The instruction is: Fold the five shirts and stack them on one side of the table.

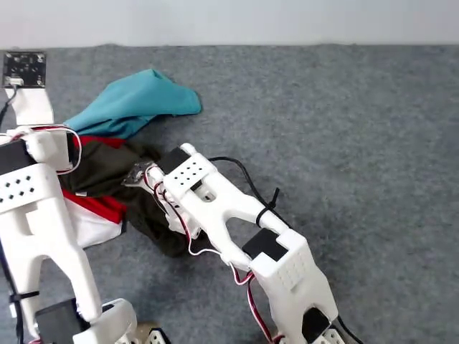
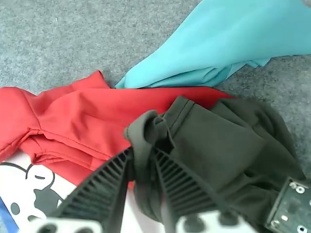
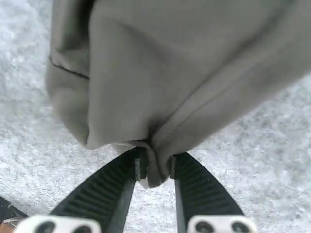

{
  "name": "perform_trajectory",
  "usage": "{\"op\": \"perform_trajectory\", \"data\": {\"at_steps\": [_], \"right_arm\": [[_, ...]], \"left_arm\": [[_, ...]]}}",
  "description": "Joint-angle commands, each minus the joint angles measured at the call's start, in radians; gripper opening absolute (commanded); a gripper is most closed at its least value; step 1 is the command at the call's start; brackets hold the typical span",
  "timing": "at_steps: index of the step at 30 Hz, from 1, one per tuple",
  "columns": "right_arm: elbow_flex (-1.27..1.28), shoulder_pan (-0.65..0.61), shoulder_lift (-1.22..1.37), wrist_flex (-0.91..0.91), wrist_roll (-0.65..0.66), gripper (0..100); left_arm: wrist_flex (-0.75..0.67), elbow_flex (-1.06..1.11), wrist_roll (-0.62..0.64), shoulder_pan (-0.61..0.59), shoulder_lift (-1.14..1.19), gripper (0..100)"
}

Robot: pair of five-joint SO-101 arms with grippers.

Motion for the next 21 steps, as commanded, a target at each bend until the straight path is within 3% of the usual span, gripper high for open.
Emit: {"op": "perform_trajectory", "data": {"at_steps": [1, 11, 14, 21], "right_arm": [[-0.041, 0.012, -0.012, 0.013, 0.006, 9.0], [-0.041, 0.013, 0.104, 0.084, 0.015, 9.0], [-0.06, 0.012, 0.142, 0.124, 0.089, 9.0], [-0.252, 0.013, 0.081, 0.173, 0.026, 8.6]], "left_arm": [[0.005, -0.002, 0.009, -0.003, -0.003, 1], [0.005, -0.002, 0.009, -0.003, -0.003, 1], [0.005, -0.002, 0.009, -0.002, -0.003, 1], [0.005, -0.002, 0.009, -0.002, -0.003, 1]]}}
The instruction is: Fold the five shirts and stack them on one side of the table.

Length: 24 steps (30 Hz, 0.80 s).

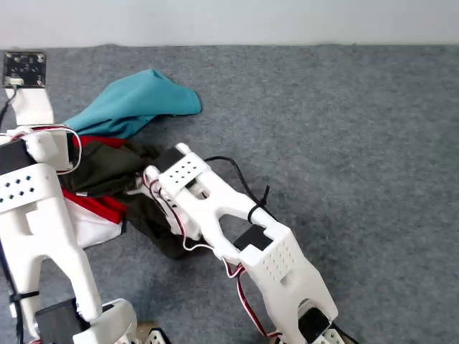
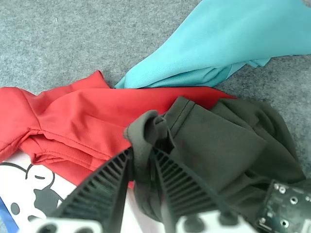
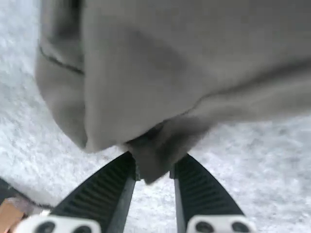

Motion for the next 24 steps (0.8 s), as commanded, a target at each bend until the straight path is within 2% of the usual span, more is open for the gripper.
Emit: {"op": "perform_trajectory", "data": {"at_steps": [1, 7, 18, 24], "right_arm": [[-0.084, 0.013, -0.082, 0.044, -0.02, 8.5], [-0.084, 0.013, -0.099, 0.042, -0.014, 2.4], [-0.091, 0.016, -0.062, 0.042, -0.012, 1.3], [-0.164, 0.116, -0.162, 0.042, -0.02, 1.1]], "left_arm": [[0.005, -0.002, 0.009, -0.002, -0.003, 1], [0.005, -0.002, 0.009, -0.002, -0.003, 1], [0.002, 0.019, 0.006, -0.002, -0.006, 1], [-0.002, 0.051, 0.005, -0.002, -0.008, 1]]}}
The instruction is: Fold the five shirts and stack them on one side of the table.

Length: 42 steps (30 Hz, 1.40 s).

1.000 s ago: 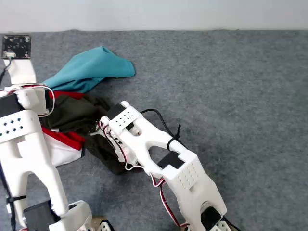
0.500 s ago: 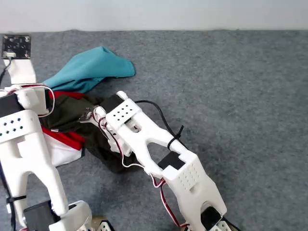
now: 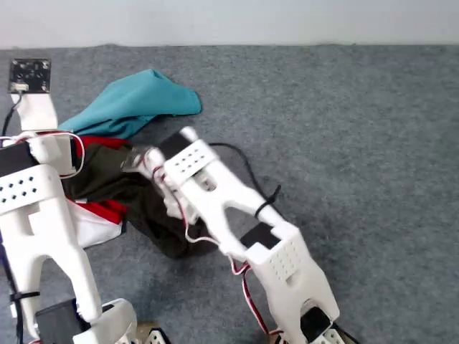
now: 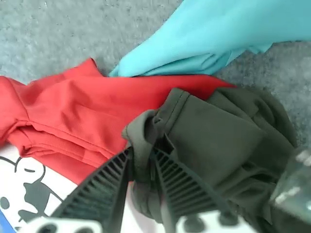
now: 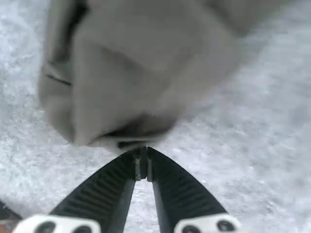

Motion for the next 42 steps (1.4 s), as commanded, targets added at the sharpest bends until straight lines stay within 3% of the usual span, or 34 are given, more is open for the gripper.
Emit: {"op": "perform_trajectory", "data": {"at_steps": [1, 8, 15, 23, 40, 42], "right_arm": [[-0.055, 0.071, -0.145, 0.042, -0.012, 1.1], [-0.032, 0.131, -0.367, 0.042, -0.008, 1.6], [0.255, 0.044, -0.278, 0.01, -0.015, 18.0], [0.345, -0.067, -0.125, -0.16, -0.014, 12.3], [0.345, -0.067, -0.004, -0.185, -0.006, 11.9], [0.345, -0.067, -0.004, -0.185, -0.006, 7.6]], "left_arm": [[-0.002, -0.004, 0.005, -0.002, -0.011, 1], [-0.002, -0.007, 0.005, -0.002, -0.011, 1], [-0.002, -0.004, 0.005, -0.002, -0.011, 1], [0.002, -0.002, 0.005, -0.002, -0.003, 1], [0.002, -0.002, 0.005, -0.002, -0.003, 1], [0.003, -0.002, 0.005, -0.002, -0.003, 1]]}}
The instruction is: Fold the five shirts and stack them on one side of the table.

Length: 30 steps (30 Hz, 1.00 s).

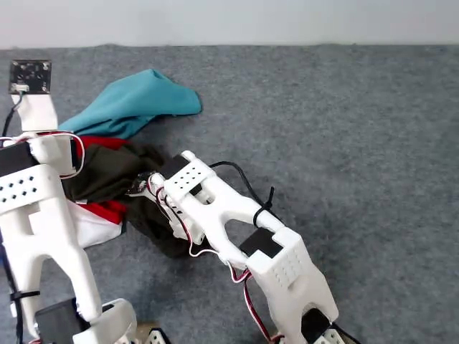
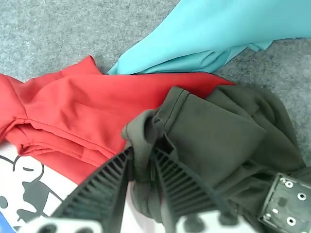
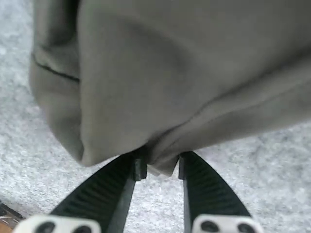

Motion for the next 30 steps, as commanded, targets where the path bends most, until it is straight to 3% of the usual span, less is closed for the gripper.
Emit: {"op": "perform_trajectory", "data": {"at_steps": [1, 12, 25, 30], "right_arm": [[0.009, -0.007, 0.018, -0.015, -0.002, 4.3], [-0.173, 0.039, -0.065, 0.088, -0.006, 1.0], [-0.382, 0.334, -0.443, 0.203, -0.043, 1.0], [-0.382, 0.429, -0.576, 0.209, -0.043, 1.0]], "left_arm": [[0.003, -0.004, 0.005, -0.002, -0.003, 1], [0.003, -0.004, 0.005, -0.002, -0.003, 2], [0.005, -0.007, 0.005, 0.003, -0.011, 2], [0.006, -0.007, 0.005, 0.078, -0.012, 2]]}}
